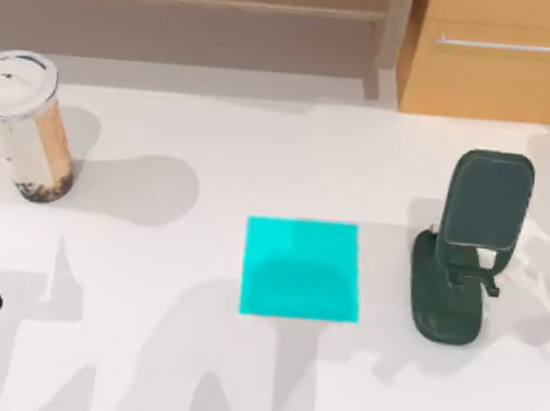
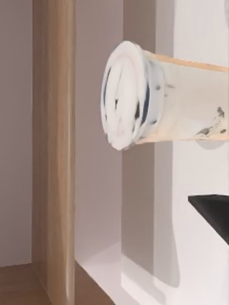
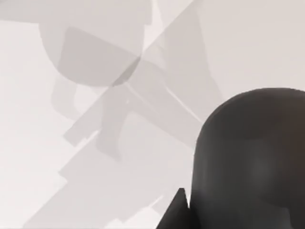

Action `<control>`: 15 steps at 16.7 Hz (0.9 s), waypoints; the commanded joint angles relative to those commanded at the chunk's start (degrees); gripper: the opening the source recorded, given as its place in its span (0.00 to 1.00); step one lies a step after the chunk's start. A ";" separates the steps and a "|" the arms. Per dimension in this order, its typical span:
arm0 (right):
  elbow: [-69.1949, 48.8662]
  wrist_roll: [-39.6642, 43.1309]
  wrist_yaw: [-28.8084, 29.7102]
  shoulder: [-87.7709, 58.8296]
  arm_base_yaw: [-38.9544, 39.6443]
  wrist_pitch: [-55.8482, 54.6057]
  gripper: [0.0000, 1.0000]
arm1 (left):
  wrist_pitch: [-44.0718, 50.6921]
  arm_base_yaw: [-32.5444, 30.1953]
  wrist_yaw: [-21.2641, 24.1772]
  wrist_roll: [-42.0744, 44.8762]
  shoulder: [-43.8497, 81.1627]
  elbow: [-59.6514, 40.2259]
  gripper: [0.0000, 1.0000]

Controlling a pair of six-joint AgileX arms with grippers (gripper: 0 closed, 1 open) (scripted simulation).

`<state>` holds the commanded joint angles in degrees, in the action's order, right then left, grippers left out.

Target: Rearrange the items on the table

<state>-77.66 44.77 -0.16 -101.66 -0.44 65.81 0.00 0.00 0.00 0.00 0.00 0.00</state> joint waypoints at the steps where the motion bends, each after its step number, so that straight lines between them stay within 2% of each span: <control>1: 0.00 0.00 0.00 0.00 0.00 0.00 0.00 | 0.00 0.00 0.00 0.00 0.00 0.00 1.00; 5: -0.32 0.45 -0.09 -0.03 0.24 -0.33 0.00 | 0.00 0.00 0.00 0.00 0.00 0.00 1.00; 8: -4.13 5.47 -0.90 2.50 2.12 -2.43 0.00 | 0.00 0.00 0.00 0.00 0.00 0.00 1.00; 11: -10.64 15.10 -2.49 5.47 6.26 -5.31 0.00 | 0.00 0.00 0.00 0.00 0.00 0.00 1.00; 15: -20.24 32.17 -4.85 6.81 14.38 -8.42 0.00 | 0.00 0.00 0.00 0.00 0.00 0.00 1.00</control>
<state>-97.90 76.94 -5.01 -94.85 13.94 57.39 0.00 0.00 0.00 0.00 0.00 0.00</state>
